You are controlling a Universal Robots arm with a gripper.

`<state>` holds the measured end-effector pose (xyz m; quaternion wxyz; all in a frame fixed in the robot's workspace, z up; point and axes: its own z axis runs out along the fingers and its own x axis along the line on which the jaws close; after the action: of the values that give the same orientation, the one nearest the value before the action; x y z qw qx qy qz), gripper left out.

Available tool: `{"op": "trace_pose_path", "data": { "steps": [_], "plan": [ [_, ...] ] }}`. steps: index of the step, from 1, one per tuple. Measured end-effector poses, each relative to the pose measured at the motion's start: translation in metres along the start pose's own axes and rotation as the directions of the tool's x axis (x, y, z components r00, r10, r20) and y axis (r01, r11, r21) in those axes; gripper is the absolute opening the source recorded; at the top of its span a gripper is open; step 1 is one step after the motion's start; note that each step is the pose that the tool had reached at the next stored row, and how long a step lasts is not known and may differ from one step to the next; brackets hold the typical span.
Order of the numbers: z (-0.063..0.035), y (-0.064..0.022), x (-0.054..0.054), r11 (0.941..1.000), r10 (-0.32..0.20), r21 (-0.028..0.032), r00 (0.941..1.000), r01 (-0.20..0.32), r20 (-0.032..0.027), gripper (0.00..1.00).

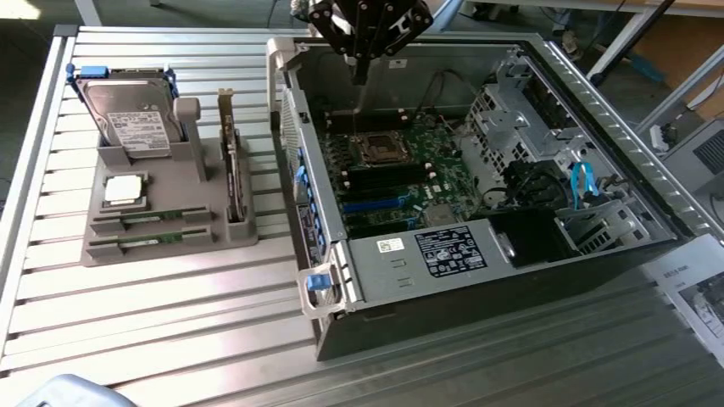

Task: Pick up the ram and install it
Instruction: 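Reach for the ram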

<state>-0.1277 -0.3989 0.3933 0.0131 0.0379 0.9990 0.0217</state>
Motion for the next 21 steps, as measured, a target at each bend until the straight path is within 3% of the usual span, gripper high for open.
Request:
{"op": "trace_pose_path", "data": {
  "steps": [21],
  "plan": [
    [-0.0007,-0.0020,0.027,1.0000,0.000,0.0000,1.0000,0.000,0.0000,0.10]
  ]
}}
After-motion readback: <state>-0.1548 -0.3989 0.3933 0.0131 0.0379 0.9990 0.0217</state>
